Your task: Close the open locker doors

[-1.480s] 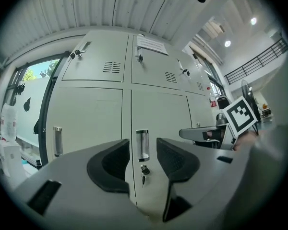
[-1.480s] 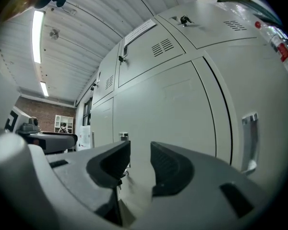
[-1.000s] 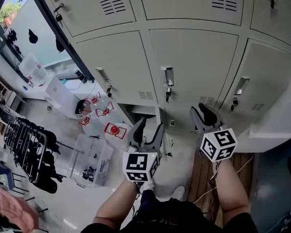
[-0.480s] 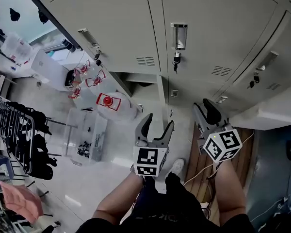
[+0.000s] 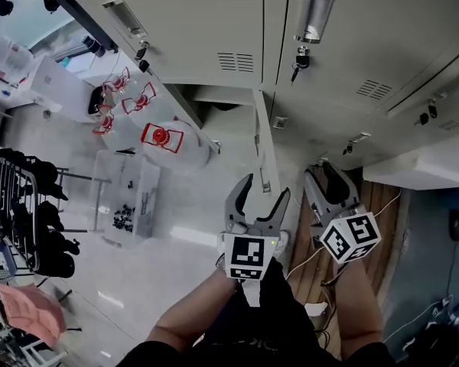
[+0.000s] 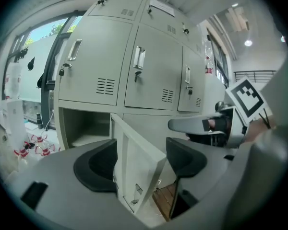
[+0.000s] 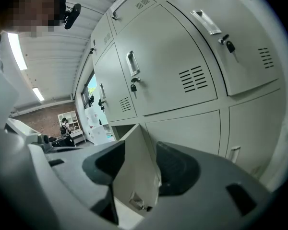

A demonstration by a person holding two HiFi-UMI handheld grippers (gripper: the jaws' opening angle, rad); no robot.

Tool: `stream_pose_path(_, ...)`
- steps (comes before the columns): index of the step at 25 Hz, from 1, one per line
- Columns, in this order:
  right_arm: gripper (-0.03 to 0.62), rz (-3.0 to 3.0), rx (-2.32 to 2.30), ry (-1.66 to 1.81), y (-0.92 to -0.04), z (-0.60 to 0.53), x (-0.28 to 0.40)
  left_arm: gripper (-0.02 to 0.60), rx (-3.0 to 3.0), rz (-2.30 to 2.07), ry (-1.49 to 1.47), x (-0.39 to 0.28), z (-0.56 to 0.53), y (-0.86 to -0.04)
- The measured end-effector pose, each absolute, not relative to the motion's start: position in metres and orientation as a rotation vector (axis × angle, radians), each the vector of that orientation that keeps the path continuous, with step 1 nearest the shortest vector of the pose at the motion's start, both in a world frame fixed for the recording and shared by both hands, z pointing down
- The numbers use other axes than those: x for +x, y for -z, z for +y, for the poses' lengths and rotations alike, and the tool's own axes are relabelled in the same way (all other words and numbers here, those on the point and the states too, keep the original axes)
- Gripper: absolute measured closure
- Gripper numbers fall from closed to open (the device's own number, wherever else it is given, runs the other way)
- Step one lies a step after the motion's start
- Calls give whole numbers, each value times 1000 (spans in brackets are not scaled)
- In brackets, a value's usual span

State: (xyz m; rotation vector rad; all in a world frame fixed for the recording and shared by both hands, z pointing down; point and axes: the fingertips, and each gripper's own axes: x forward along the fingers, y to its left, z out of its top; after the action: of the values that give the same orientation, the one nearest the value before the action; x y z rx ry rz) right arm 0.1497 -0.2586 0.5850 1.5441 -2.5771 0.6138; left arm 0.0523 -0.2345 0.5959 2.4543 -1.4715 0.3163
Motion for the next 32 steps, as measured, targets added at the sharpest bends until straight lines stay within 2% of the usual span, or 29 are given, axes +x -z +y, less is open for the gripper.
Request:
stream_pose_path(16, 404, -2530, 1615, -682, -604, -246, 173, 273, 2448, -1411, -421, 75, -229, -630)
stream_pose_path(21, 405, -2545, 1598, -695, -605, -248, 169, 336, 2436, -1429, -428, 72, -229, -631)
stream_pose_path(24, 405, -2552, 1578, -696, -602, -245, 166, 411, 2428, -1438, -431, 71, -224, -629)
stream_pose_path(26, 405, -2561, 1567, -695, -597, -243, 164, 437, 2416, -1453, -429, 68, -220, -627)
stream_pose_path(32, 405, -2607, 1515, -695, -585, -245, 148, 457, 2344, -1496, -429, 49, -215, -626)
